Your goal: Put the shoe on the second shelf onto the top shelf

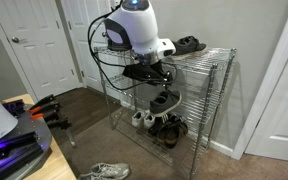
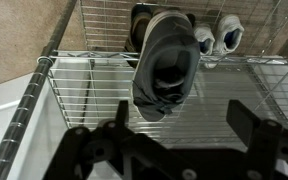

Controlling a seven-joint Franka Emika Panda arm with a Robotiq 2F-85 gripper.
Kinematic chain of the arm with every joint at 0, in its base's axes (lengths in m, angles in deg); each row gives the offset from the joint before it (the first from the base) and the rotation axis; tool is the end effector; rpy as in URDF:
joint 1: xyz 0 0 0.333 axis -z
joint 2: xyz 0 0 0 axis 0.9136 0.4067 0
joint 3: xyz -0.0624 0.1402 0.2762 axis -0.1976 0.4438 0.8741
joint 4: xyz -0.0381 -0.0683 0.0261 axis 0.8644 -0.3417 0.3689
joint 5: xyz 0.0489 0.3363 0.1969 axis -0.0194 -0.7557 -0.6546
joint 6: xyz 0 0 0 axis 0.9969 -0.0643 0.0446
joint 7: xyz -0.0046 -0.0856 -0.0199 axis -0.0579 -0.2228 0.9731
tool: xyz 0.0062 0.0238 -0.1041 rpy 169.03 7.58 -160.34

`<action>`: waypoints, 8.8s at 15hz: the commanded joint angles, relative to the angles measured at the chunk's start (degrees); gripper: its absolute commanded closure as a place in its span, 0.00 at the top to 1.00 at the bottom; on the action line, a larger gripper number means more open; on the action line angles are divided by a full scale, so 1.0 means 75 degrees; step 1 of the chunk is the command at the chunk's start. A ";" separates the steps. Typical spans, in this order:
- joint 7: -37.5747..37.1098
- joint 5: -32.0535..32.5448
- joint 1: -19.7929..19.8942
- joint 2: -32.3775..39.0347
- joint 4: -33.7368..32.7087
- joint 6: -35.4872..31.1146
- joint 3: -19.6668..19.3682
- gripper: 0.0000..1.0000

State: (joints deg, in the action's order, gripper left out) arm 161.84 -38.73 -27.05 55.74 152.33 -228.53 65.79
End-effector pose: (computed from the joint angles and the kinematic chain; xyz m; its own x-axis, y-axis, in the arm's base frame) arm 0.4792 -0.2536 0.1738 0.8731 0.1084 0.4754 0.1668 -0.9825 -0.0823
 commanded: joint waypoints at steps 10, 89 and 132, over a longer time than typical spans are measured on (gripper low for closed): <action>0.0725 -0.0158 0.0408 0.1890 -0.1586 0.0029 0.0226 1.00; 0.1320 -0.1033 0.1739 -0.0647 0.1172 -0.4028 0.1794 0.04; 0.0962 -0.3808 -0.0018 0.1343 -0.4127 -0.2813 0.0460 0.04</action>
State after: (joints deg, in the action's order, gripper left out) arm 164.87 -64.28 -27.23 58.82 129.38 -249.92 69.25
